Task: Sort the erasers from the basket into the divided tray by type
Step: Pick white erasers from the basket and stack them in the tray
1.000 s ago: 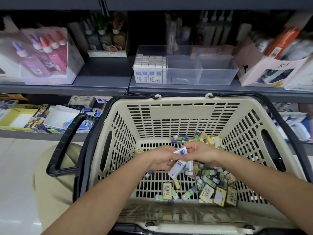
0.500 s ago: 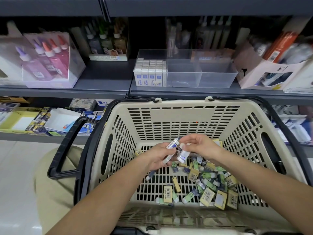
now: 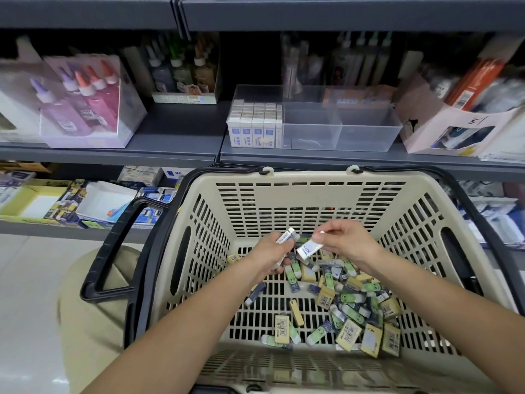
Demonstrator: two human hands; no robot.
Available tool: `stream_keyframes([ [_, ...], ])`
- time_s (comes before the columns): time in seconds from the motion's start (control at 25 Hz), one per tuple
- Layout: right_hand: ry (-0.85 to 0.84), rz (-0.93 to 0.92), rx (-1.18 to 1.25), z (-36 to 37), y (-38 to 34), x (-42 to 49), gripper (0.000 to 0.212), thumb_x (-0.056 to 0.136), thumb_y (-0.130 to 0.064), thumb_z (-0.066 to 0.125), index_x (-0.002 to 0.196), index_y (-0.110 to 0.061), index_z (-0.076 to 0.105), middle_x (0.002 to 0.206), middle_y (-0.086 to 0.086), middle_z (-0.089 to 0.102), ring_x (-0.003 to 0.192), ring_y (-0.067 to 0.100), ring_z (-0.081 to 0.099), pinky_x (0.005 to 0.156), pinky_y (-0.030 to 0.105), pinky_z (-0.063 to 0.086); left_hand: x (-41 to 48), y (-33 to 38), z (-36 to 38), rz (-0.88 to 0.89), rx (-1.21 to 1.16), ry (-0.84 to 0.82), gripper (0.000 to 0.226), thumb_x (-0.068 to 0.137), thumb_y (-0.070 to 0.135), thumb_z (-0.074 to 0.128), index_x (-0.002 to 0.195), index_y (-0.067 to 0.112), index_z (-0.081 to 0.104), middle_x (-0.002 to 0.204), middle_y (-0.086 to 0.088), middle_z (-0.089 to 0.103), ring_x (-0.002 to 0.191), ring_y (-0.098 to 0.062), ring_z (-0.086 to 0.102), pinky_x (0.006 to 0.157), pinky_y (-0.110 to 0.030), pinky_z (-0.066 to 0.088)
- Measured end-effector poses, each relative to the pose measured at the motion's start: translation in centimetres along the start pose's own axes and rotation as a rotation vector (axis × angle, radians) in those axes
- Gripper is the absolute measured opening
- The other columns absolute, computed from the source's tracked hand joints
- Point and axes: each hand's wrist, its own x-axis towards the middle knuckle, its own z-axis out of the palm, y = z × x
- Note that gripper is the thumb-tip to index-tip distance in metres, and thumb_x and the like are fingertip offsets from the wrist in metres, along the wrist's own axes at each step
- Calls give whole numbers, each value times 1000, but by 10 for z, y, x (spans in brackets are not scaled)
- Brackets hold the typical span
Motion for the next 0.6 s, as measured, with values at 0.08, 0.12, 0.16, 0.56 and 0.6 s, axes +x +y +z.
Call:
stream_keyframes([
  [0.08,6,-30,43,2,0,0,11,73,-6,72,80,-8,65,76,5,68,70,13,68,65,16,55,-2,4,-1,1,-151,-99,23,95,29,54,108,11,56,82,-3,57,57,-7,48,41,-14,35],
  [0.12,6,-43,68,2,0,0,11,72,-7,72,81,-8,65,76,5,69,70,12,69,64,16,54,-3,7,-1,-2,-227,-143,20,93,27,57,103,10,55,78,-4,58,53,-6,48,39,-13,34],
  [0.16,3,-53,92,3,-1,-1,11,73,-8,72,82,-7,64,76,6,69,69,12,69,63,16,54,-3,9,-1,-4,-291,-161,17,91,24,60,100,10,55,74,-4,59,50,-6,48,38,-13,33],
  [0.56,28,-248,-257,6,-11,-6,9,84,-7,65,90,-11,60,87,-1,62,58,6,60,51,11,45,-4,16,2,31,-321,-95,10,87,5,62,87,10,53,71,-7,59,46,-9,51,33,-15,30],
  [0.6,21,-326,-434,6,-11,-9,12,84,-9,65,94,-16,62,99,-5,58,64,2,59,57,10,44,-4,17,1,36,-310,-58,10,87,4,61,88,9,53,72,-8,57,45,-8,50,33,-15,29],
])
